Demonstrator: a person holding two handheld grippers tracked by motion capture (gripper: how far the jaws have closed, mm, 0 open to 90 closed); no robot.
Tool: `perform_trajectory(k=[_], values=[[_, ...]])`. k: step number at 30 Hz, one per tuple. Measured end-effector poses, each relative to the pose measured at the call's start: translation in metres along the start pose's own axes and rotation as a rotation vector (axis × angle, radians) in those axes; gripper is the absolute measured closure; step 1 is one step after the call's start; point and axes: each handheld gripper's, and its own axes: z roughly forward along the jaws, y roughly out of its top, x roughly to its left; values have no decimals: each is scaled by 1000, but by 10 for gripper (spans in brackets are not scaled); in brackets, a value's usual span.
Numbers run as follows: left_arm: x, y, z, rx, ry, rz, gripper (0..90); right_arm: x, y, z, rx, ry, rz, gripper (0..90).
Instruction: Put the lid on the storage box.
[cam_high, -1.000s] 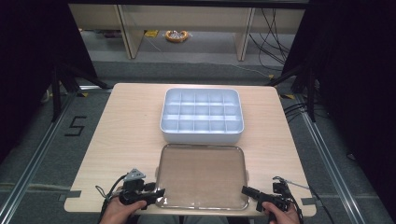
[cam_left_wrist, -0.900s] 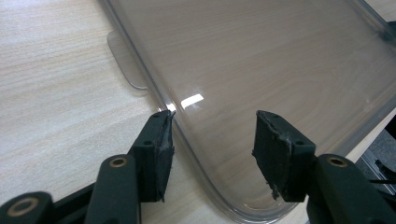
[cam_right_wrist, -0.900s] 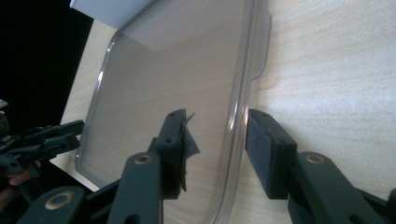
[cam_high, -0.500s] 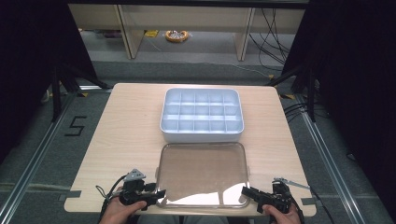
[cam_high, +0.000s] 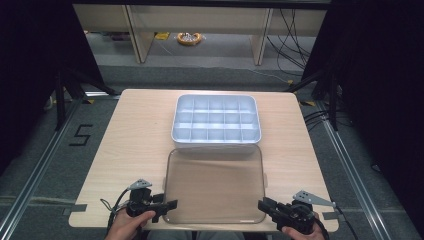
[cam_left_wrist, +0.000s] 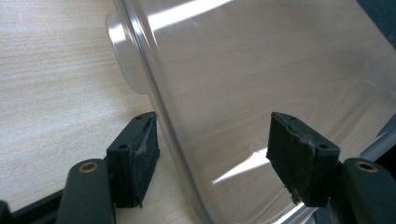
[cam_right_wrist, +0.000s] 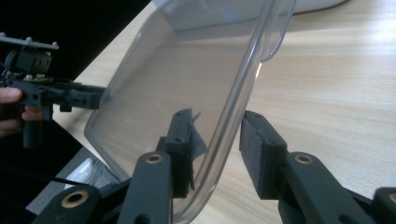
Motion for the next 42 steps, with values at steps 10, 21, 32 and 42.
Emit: perform_trajectory(k=[10,21,32,42], values=[[-1,-1,-6,-9,-20,56,539,-7,-2,2,42,-71,-12,673],[-13,1,-15,-73,35,141,614,-2,-1,8,138,-189,-71,674],[-20,8,-23,-113,64,167,646,3,9,7,74,-222,-112,717],[-27,35,-25,-156,96,206,638,0,31,8,17,-222,-106,710]])
